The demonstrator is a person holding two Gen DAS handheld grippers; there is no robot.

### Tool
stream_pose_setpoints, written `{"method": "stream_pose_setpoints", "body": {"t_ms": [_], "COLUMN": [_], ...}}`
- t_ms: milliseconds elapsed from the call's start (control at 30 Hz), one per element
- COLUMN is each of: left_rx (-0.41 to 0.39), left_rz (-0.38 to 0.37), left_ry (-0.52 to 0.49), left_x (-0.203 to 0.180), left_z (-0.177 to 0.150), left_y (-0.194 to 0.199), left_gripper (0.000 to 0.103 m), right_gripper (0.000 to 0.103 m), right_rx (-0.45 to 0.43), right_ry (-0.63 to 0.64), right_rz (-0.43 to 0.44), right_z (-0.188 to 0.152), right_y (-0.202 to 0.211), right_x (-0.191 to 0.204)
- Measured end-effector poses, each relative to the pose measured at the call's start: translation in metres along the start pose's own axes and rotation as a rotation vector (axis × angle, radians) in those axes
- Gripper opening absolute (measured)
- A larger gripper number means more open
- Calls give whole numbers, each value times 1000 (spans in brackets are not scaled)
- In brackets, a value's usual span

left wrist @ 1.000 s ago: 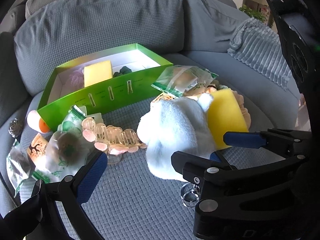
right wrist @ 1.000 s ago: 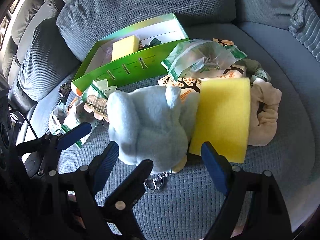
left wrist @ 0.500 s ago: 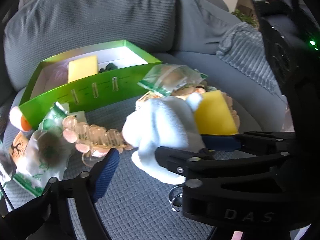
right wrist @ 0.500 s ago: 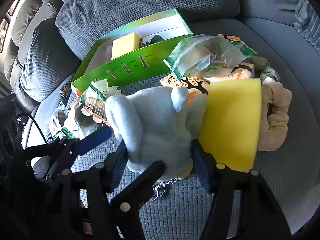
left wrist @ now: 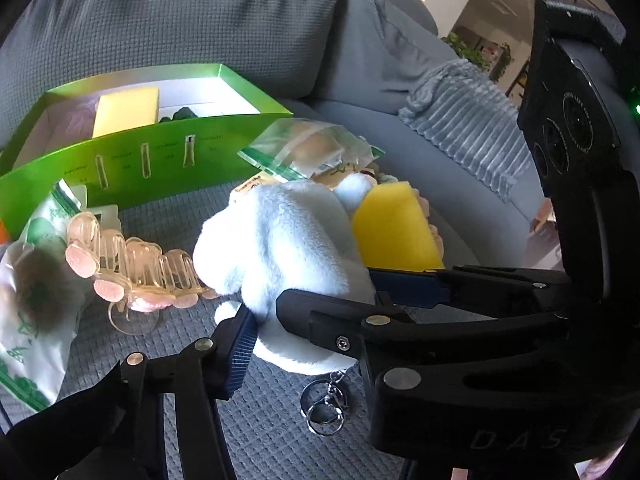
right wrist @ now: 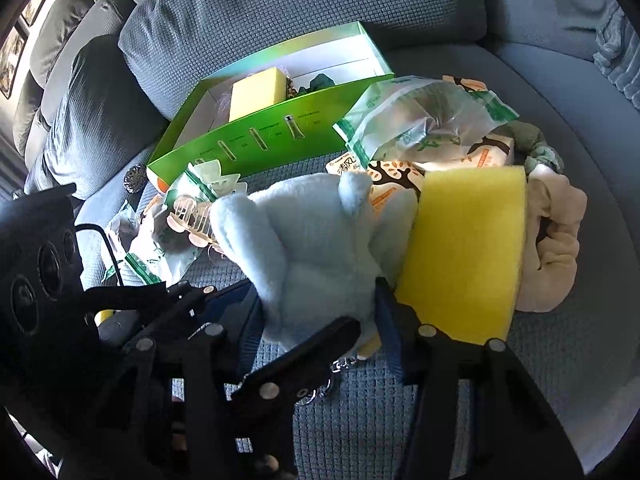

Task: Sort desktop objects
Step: 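Close both grippers on the light blue plush toy from either side, then lift the plush toy with both grippers and carry it into the green box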

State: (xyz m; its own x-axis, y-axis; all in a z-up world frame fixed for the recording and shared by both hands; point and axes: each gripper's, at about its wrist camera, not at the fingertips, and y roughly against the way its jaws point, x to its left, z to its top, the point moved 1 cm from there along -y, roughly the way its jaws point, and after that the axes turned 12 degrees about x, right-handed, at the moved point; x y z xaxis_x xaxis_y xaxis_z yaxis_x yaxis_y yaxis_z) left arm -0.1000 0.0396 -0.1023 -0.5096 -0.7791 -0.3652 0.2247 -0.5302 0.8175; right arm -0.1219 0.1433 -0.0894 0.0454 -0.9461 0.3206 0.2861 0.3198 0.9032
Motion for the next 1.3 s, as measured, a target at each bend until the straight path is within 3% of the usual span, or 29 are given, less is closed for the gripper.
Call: {"method": "stream_pose_setpoints", "body": {"t_ms": [100, 167, 333, 433, 600, 667, 833, 1300], "left_rx": [8, 18, 17, 39, 28, 22, 4, -61], "left_rz": [0, 37, 47, 65, 55, 29, 29, 62], "left_ry": [-2, 8, 2, 5, -36, -52, -91, -123], "left_x": [1, 0, 9, 14, 15, 13, 5, -4], "left_z": [0, 2, 6, 11, 14, 13, 14, 27], "left_y": [0, 1, -1, -6, -9, -7, -3, 22], "left_gripper": [57, 70, 76, 88, 86, 71, 62, 61], "right_gripper": [51, 52, 52, 52, 53, 53, 53, 53], "right_rx": [5, 8, 13, 16, 22, 22, 15, -51], "right_ry": [-7, -10, -2, 5, 4, 0, 1, 38], "right_rz": [-2, -6, -6, -6, 16, 20, 19, 35], "right_z": [1, 3, 6, 7, 8, 9, 9, 19], "right_y": [-1, -1, -3, -4, -5, -5, -3, 22], "right_x": [0, 2, 6, 8, 7, 5, 6, 21]}}
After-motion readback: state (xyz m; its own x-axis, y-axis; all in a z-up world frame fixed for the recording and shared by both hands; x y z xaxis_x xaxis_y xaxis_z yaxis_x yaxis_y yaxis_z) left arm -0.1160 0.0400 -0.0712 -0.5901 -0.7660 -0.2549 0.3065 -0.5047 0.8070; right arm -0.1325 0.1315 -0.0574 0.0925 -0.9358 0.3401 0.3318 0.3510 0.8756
